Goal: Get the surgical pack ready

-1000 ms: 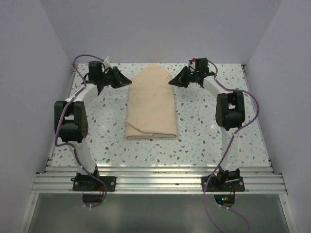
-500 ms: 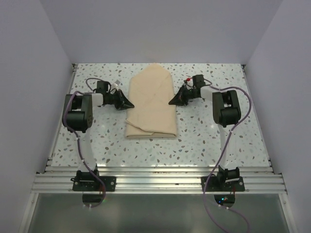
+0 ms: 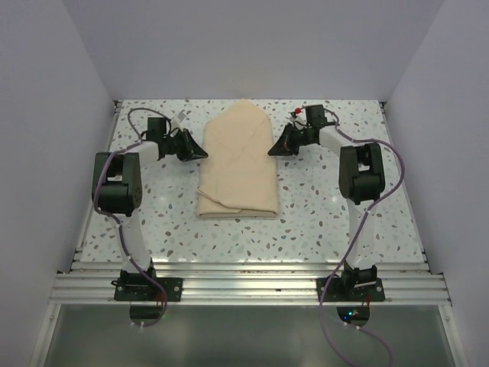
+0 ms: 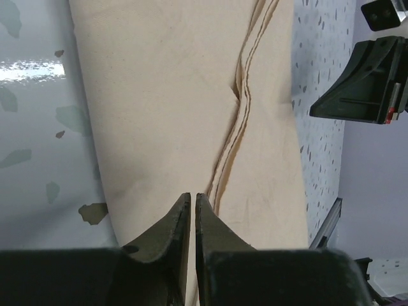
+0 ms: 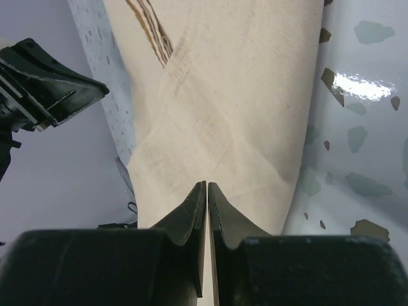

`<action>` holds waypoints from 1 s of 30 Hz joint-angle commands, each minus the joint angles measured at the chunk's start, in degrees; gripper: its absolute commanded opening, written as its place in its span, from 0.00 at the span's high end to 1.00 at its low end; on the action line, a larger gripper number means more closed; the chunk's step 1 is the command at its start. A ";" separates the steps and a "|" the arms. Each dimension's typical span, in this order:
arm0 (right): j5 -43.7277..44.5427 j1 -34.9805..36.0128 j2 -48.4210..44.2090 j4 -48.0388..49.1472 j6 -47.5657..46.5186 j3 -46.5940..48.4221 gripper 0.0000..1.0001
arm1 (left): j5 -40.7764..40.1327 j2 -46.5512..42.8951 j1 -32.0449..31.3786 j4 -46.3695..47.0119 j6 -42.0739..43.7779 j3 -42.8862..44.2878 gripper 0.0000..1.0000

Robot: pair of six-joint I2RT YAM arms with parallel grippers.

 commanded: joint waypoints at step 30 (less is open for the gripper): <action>19.62 -0.86 17.42 1.53 -2.38 32.65 0.11 | -16.04 19.35 -0.42 16.55 -8.71 27.84 0.36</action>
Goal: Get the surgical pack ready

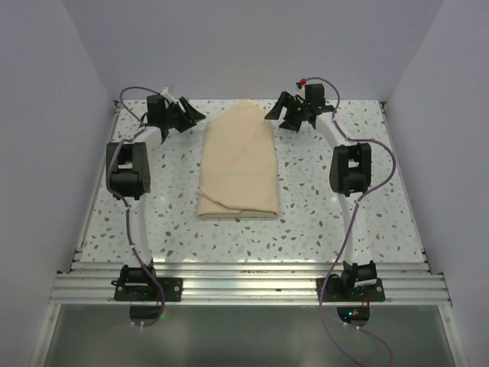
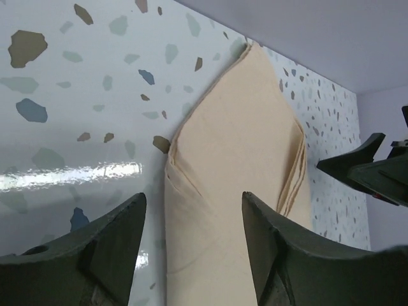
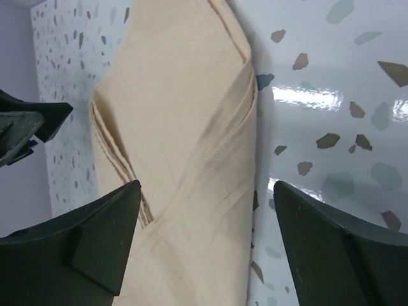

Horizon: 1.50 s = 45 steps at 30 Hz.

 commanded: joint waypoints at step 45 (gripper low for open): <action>-12.17 1.99 6.85 2.74 22.76 12.77 1.00 | 12.44 1.17 -2.14 -4.35 -1.61 8.80 1.00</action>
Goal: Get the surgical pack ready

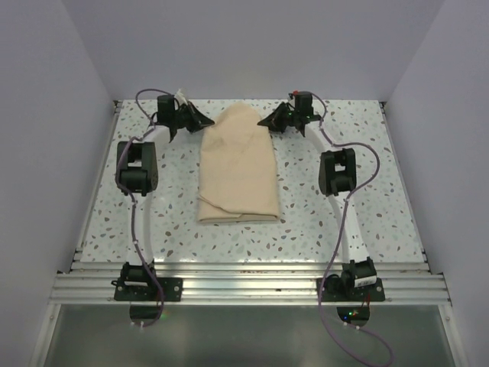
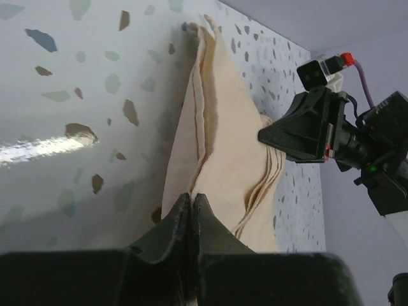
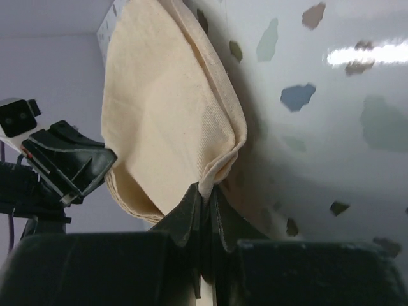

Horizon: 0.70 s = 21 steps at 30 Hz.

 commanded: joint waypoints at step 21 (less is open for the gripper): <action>-5.88 2.94 -53.70 -20.44 -21.46 -52.58 1.00 | 1.02 -48.10 0.22 -23.33 22.86 -39.87 1.00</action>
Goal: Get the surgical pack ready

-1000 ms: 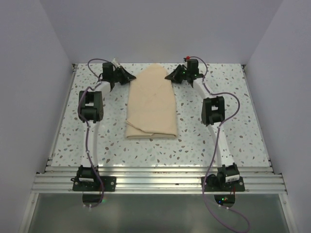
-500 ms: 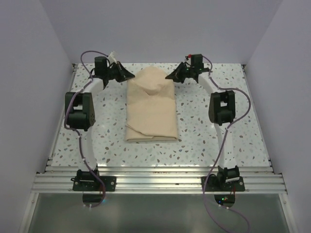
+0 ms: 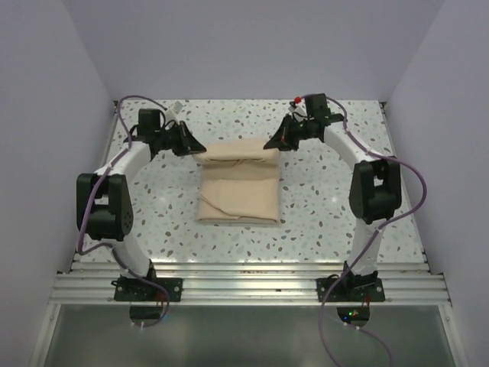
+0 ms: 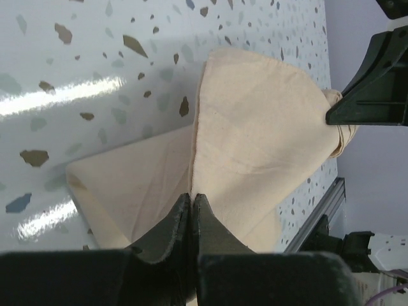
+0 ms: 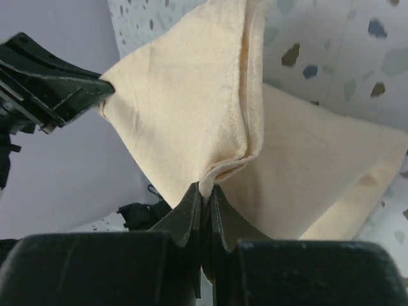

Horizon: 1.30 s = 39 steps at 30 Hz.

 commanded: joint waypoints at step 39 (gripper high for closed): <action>5.92 5.29 -11.93 -12.05 -17.36 -27.41 0.84 | -0.62 -16.43 -0.40 -10.10 9.29 -24.89 0.80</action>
